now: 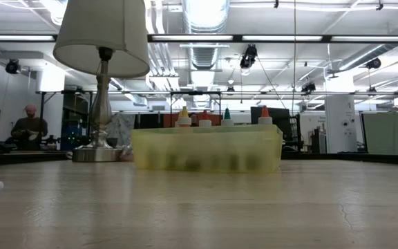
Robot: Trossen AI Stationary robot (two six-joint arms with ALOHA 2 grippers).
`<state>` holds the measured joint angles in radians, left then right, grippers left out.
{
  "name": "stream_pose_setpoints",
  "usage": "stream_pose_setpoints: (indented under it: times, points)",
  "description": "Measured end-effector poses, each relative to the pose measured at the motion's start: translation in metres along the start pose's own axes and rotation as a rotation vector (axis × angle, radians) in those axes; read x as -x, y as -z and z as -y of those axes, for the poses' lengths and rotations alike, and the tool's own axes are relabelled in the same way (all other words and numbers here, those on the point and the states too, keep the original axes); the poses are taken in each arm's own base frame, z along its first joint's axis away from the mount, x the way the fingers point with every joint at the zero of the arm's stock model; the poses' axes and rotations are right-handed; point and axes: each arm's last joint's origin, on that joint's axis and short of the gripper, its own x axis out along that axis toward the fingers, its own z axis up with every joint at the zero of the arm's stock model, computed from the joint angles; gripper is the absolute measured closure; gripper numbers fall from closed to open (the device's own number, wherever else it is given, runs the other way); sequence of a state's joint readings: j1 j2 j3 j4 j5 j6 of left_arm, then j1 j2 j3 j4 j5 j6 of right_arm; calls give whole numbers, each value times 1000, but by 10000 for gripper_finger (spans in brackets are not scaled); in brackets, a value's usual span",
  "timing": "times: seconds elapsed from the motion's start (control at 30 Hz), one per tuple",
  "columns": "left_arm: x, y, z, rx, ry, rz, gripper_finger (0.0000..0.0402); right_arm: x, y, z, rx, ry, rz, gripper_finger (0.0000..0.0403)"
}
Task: Pick & Place food coloring
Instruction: Put the small orange food coloring bottle into the yellow bin
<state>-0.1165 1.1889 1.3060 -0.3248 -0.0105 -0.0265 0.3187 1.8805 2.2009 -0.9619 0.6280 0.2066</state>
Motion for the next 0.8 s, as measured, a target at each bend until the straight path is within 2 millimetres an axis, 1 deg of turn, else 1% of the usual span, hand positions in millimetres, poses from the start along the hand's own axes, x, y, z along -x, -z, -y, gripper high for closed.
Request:
stream_pose_setpoints:
  times: [0.13,0.3,0.43,0.6,0.67,0.8]
  points:
    - [0,0,0,1,-4,2,373,0,0,0,-3,0,2,299]
    - [0,0,0,1,-3,-5,373,2,-1,1,-22,-4,8,263]
    - [0,1,0,2,-3,-9,373,9,-4,6,-39,-7,21,236]
    - [0,2,0,7,-9,-25,373,27,-9,16,-65,-16,51,212]
    - [0,4,-1,12,-12,-42,373,38,-11,24,-90,-20,67,207]
    - [-4,9,-4,35,-27,-79,373,63,-14,42,-206,-28,92,205]
